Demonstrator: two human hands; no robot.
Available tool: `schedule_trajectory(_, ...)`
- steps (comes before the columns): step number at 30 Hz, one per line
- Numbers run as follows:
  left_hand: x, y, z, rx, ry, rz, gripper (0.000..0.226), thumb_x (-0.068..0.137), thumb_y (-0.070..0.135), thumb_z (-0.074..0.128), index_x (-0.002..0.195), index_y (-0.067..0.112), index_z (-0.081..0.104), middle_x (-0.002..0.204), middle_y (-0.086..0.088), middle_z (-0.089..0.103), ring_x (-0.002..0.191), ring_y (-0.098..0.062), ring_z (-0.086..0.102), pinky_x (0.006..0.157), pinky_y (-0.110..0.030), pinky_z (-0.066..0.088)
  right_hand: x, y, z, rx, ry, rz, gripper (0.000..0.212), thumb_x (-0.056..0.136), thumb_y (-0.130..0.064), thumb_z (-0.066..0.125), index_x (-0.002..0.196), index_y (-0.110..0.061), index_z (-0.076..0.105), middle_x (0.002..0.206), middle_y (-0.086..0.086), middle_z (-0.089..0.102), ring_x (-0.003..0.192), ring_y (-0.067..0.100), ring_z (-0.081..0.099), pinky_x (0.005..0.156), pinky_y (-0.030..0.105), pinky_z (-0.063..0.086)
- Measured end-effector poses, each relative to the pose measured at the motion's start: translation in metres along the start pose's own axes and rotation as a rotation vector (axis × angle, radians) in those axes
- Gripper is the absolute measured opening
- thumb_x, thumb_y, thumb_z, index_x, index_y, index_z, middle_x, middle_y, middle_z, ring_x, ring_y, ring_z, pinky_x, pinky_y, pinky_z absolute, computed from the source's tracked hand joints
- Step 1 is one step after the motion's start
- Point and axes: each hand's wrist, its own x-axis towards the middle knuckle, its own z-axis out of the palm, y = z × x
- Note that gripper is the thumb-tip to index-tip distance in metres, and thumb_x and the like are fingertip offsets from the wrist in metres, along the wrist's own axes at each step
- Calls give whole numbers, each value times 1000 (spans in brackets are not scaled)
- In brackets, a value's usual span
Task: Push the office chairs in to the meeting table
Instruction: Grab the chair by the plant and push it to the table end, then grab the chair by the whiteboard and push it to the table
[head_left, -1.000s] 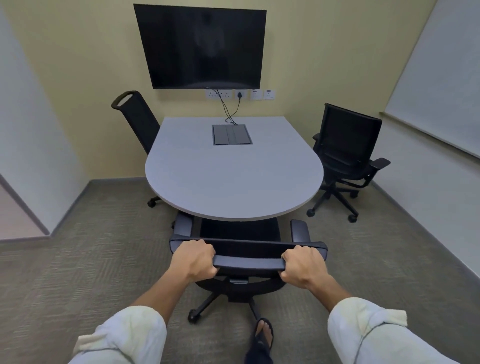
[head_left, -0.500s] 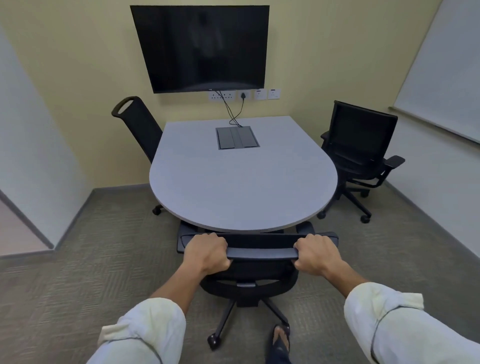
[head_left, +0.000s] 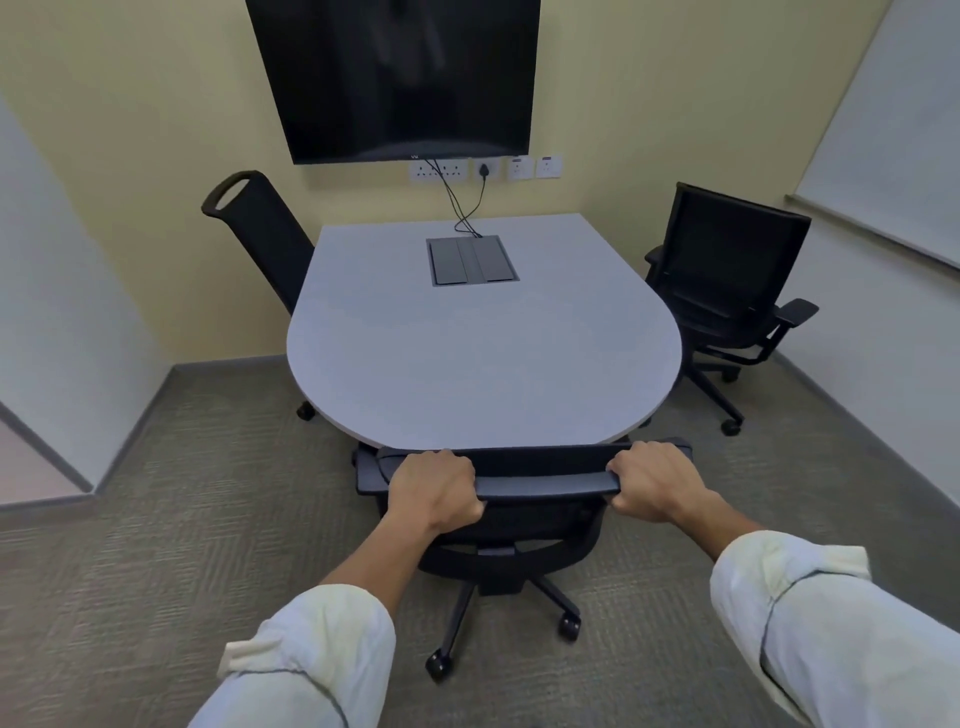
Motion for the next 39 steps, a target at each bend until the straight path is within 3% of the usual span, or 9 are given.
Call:
schedule_trajectory(4,-2,18,0,-11,-8,-18,22,70,40,52,58,22,55,51,5,50,44,-17,44,45,-29,27,-4,16,2,-34,-6,-5,19,67,-42,53,60,-26,51,56,-5,50,57,21,54,53,33,39)
schedule_trajectory(8,8,32,-2,-17,-2,-1,25,73,43,52,62,21,57,52,6,46,46,-19,44,50,-31,36,-3,34,0,-23,-19,12,21,69,-43,52,58,-26,48,56,-8,48,55,18,47,53,33,39)
schedule_trajectory(13,7,34,-1,-8,23,7,41,72,59,45,65,22,59,53,8,42,50,-20,46,53,-32,35,-9,33,-4,48,-55,10,14,70,-38,53,63,-28,49,65,-6,57,61,18,53,58,33,47)
schedule_trajectory(16,1,34,-1,-38,27,38,67,69,88,35,66,24,56,57,9,48,55,-16,51,53,-32,34,-21,30,-9,135,-53,-23,14,73,-41,56,77,-29,51,76,-6,61,70,19,54,64,36,47)
schedule_trajectory(19,-10,35,-6,-72,58,76,84,61,104,25,72,26,53,62,10,52,58,-11,50,53,-34,32,-43,33,-14,273,-1,-50,34,77,-46,58,106,-26,57,97,-3,65,89,21,59,79,38,48)
schedule_trajectory(22,-19,46,-19,-106,134,103,80,68,100,18,85,28,49,73,13,54,63,-10,50,56,-33,34,-72,40,-21,376,96,-1,60,83,-49,56,136,-23,51,127,-2,61,118,19,54,98,36,44)
schedule_trajectory(27,-15,86,-57,-47,204,169,73,83,85,14,105,24,49,98,6,57,75,-17,56,64,-35,44,-120,69,-38,417,200,132,60,89,-45,53,145,-24,42,140,-1,55,126,18,50,103,38,43)
schedule_trajectory(35,30,164,-111,29,302,243,60,93,72,31,116,21,52,113,1,60,87,-20,59,70,-33,47,-170,157,-61,359,265,274,62,93,-44,53,149,-23,36,136,2,56,124,22,51,102,41,43)
schedule_trajectory(39,69,214,-132,58,342,270,60,93,70,34,118,19,53,115,0,62,87,-18,60,67,-28,40,-189,219,-64,355,288,329,60,93,-43,53,148,-25,36,137,0,54,125,21,50,103,40,43)
